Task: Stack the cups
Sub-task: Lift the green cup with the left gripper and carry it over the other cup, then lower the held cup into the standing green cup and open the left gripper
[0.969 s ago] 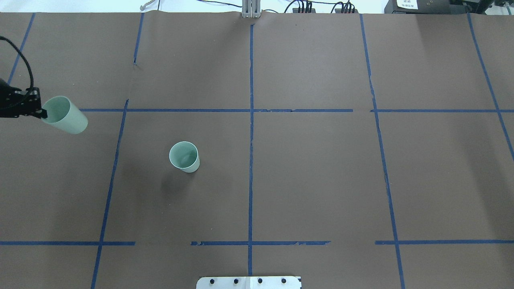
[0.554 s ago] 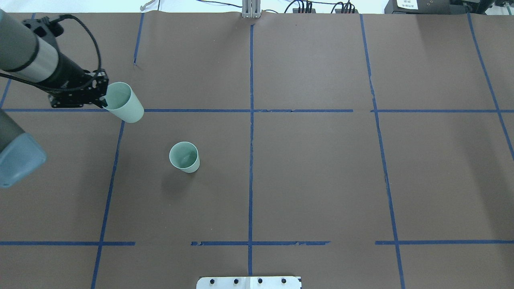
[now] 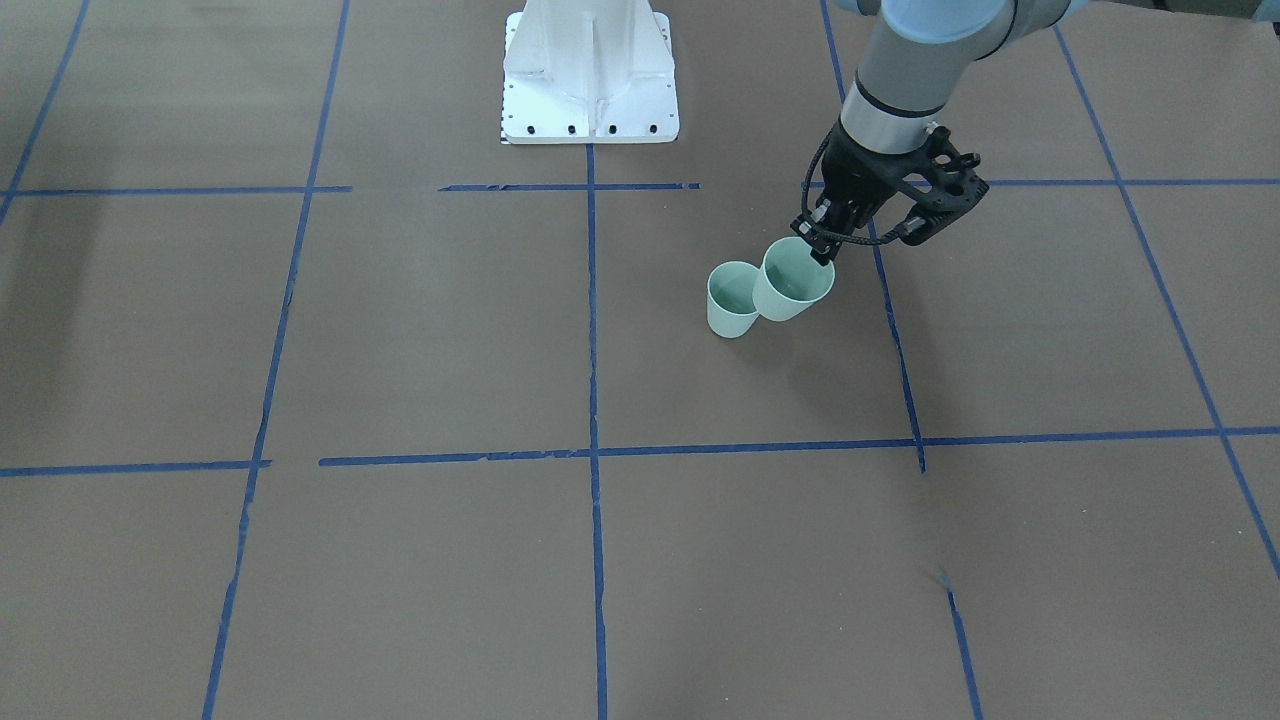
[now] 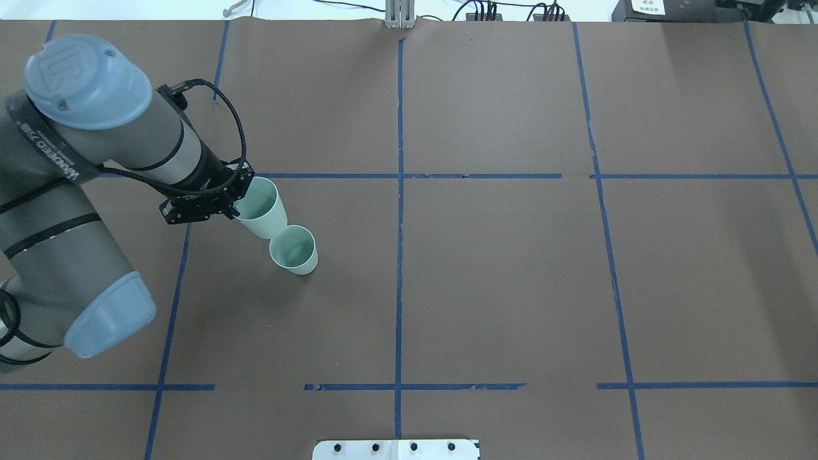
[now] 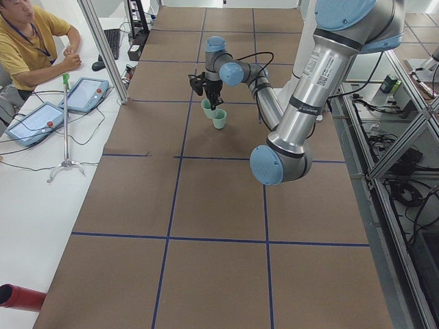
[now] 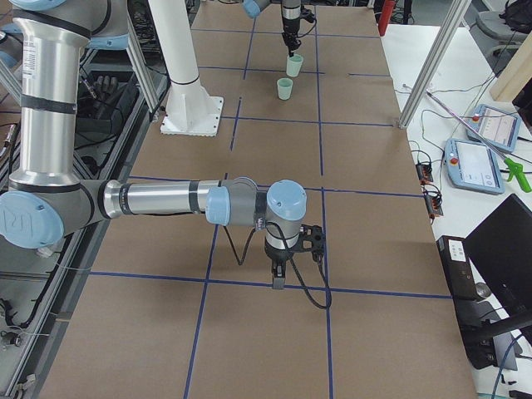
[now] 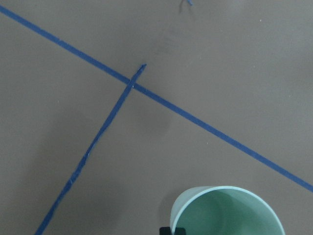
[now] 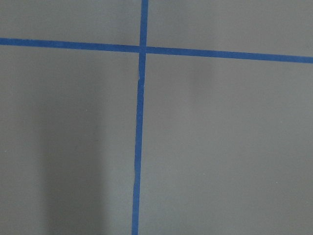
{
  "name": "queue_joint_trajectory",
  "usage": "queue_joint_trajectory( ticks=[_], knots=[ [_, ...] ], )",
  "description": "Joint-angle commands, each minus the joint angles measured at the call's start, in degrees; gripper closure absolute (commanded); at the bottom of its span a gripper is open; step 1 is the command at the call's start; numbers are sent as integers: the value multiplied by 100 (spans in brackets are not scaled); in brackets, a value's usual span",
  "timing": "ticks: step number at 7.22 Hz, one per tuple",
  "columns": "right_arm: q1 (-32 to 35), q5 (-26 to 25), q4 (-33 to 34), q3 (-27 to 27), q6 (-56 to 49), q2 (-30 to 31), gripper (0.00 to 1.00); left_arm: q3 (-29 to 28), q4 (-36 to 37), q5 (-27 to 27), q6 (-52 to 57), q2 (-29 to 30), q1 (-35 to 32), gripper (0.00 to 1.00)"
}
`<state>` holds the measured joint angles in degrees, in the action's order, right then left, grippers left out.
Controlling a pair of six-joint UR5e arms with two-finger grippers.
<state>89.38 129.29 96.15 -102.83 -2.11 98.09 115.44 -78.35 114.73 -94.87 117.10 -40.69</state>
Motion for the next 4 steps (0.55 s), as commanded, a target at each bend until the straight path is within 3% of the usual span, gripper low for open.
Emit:
queue_joint_trajectory(
  ticks=[1,4],
  knots=[
    [-9,0,0,0,0,0,0,5,4,-65,-207,41,289,100],
    [-9,0,0,0,0,0,0,-21,-22,-56,-251,58,403,100]
  ],
)
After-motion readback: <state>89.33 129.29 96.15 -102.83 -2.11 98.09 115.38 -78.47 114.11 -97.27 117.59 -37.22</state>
